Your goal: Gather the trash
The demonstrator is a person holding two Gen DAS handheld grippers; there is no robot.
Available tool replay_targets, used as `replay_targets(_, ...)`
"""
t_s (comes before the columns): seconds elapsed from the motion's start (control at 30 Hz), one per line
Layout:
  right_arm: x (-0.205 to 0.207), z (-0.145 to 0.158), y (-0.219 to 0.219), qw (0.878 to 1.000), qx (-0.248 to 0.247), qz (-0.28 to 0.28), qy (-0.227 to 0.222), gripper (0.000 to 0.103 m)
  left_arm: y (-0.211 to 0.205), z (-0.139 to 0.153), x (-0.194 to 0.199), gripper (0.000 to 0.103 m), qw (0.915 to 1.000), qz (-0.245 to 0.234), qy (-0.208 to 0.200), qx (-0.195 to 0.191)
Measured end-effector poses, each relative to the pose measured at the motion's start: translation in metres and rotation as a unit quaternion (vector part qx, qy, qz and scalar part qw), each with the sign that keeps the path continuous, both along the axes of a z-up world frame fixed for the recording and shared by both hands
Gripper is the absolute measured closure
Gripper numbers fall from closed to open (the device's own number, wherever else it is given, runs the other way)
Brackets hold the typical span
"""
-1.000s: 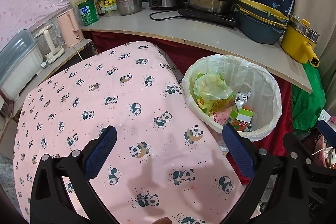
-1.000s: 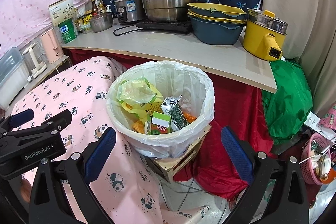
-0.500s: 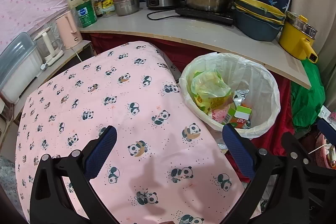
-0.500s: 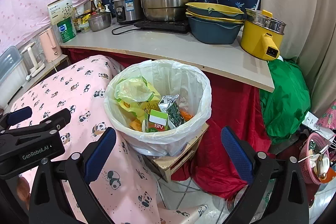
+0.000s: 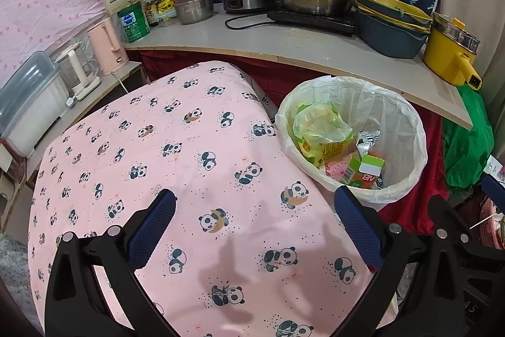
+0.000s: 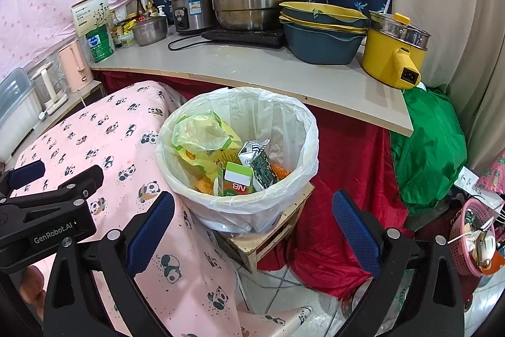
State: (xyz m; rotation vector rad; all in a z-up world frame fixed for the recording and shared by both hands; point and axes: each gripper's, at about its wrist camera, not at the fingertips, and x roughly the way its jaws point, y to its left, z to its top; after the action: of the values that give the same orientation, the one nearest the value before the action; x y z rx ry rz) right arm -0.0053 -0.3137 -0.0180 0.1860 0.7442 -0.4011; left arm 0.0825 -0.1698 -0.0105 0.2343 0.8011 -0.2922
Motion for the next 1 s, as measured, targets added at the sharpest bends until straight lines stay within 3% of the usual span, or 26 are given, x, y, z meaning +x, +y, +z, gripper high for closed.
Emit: replay_targets(1.0,0.0021,-0.0018,0.0025,1.000,0.000,0.001,0.002,0.007,0.0063,-0.0016,-0.0002,0.007,0.9999,0.012,-0.010,0.003)
